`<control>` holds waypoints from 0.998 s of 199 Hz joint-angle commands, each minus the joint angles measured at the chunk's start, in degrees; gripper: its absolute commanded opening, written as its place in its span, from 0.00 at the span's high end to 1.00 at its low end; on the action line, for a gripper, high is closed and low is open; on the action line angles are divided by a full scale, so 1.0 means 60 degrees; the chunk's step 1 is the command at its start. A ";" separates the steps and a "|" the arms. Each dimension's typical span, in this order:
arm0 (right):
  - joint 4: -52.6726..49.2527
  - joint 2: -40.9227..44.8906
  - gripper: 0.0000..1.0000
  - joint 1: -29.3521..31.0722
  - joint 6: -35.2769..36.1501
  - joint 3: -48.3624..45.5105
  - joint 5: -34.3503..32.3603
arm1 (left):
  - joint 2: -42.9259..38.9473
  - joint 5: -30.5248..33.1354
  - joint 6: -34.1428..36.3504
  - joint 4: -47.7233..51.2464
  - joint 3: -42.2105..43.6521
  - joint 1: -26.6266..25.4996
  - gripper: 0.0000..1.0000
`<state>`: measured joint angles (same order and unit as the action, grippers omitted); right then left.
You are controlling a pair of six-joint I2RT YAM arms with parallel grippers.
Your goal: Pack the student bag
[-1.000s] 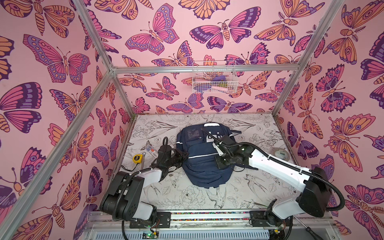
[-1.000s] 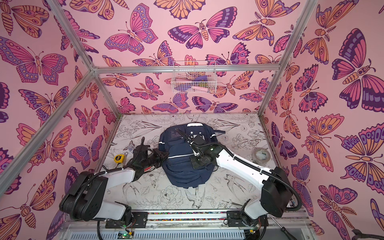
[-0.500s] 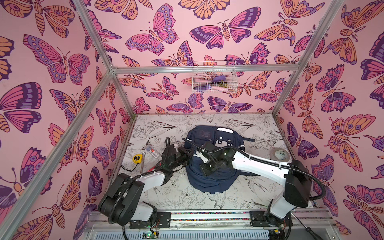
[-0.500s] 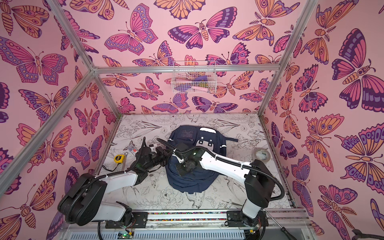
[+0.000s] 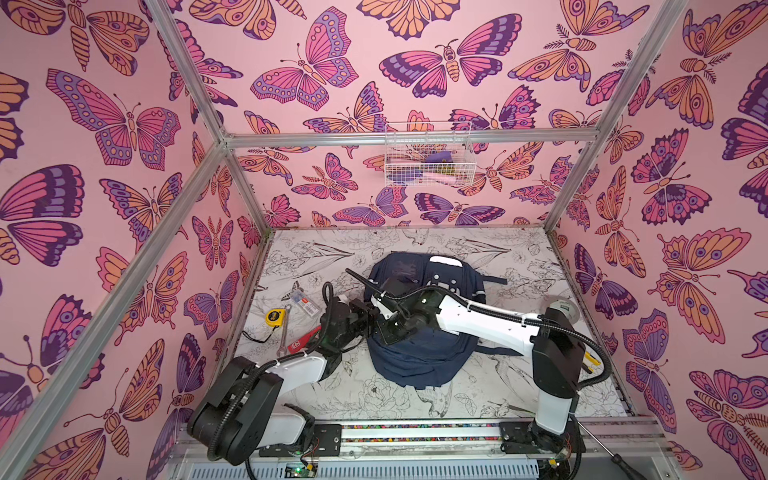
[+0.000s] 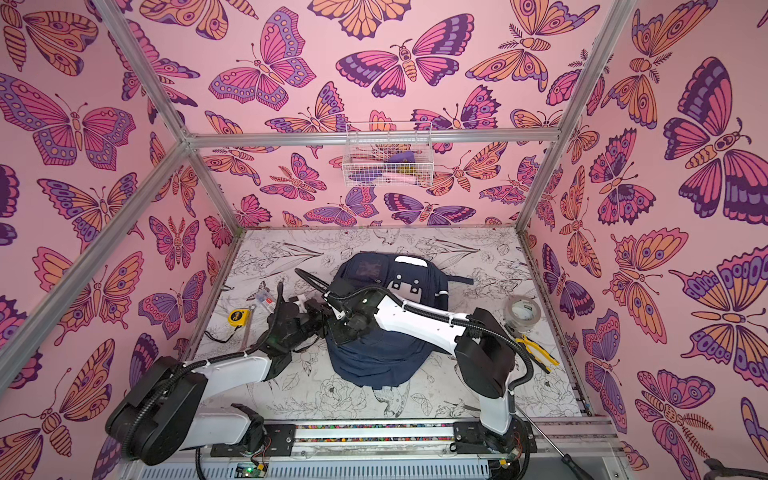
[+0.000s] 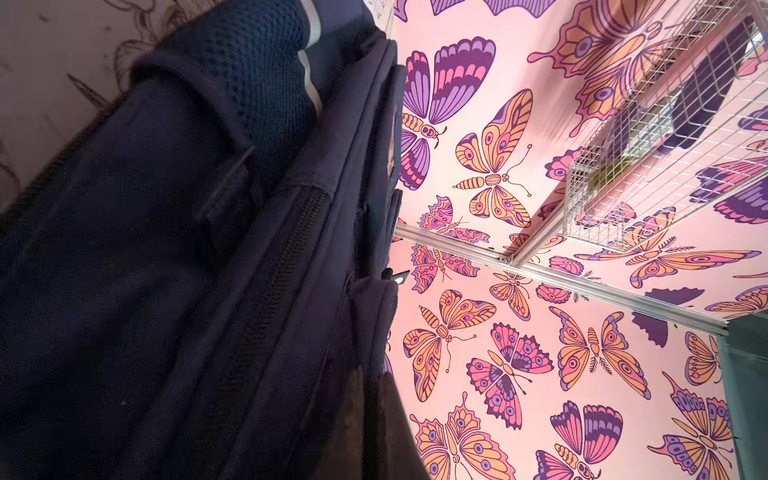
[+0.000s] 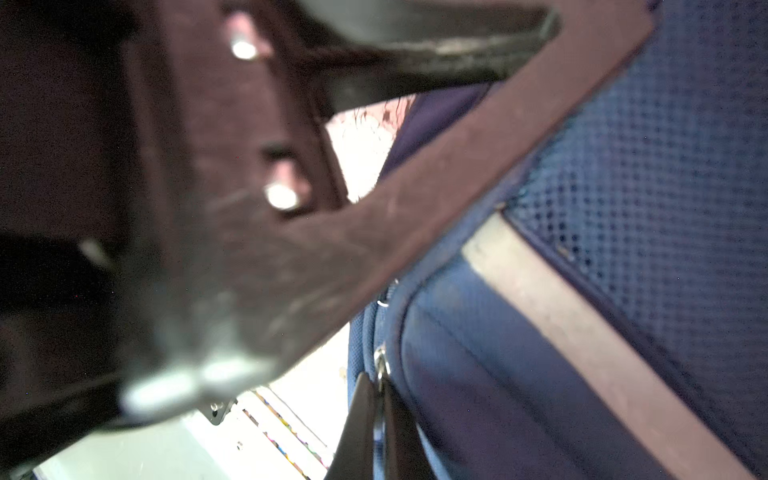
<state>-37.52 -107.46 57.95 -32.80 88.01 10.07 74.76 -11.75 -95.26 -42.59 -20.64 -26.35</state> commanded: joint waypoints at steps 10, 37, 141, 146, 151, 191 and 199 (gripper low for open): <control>0.0516 0.0469 0.68 -0.0049 0.0236 0.0264 -0.0392 | -0.1238 -0.0879 0.1409 0.1624 -0.0088 -0.0057 1.00; 0.0353 0.1431 0.47 0.0361 0.0312 -0.0538 -0.0374 | -0.2649 0.0469 0.4715 0.7439 -0.1985 0.0275 0.44; 0.1273 0.4180 0.38 0.0649 0.0016 -0.3014 -0.1366 | 0.1187 0.1904 1.0676 1.3048 -0.5868 0.3591 0.00; 0.1350 0.4265 0.37 0.0640 0.0017 -0.3116 -0.1410 | 0.1464 0.1956 1.0839 1.3127 -0.6049 0.3670 0.00; 0.1414 0.4345 0.37 0.0644 -0.0009 -0.3201 -0.1464 | 0.1743 0.1951 1.1006 1.3193 -0.6169 0.3780 0.00; 0.1903 0.4751 0.37 0.0623 -0.0042 -0.3725 -0.1730 | 0.2942 0.2284 1.1176 1.3278 -0.6900 0.4399 0.03; 0.1903 0.4756 0.37 0.0603 -0.0042 -0.3737 -0.1798 | 0.3131 0.2531 1.1201 1.3355 -0.7047 0.4430 0.05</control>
<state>-28.34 -80.14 61.65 -32.80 66.08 1.83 91.39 -0.86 -31.18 33.71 -60.14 -0.54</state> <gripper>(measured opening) 0.630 0.976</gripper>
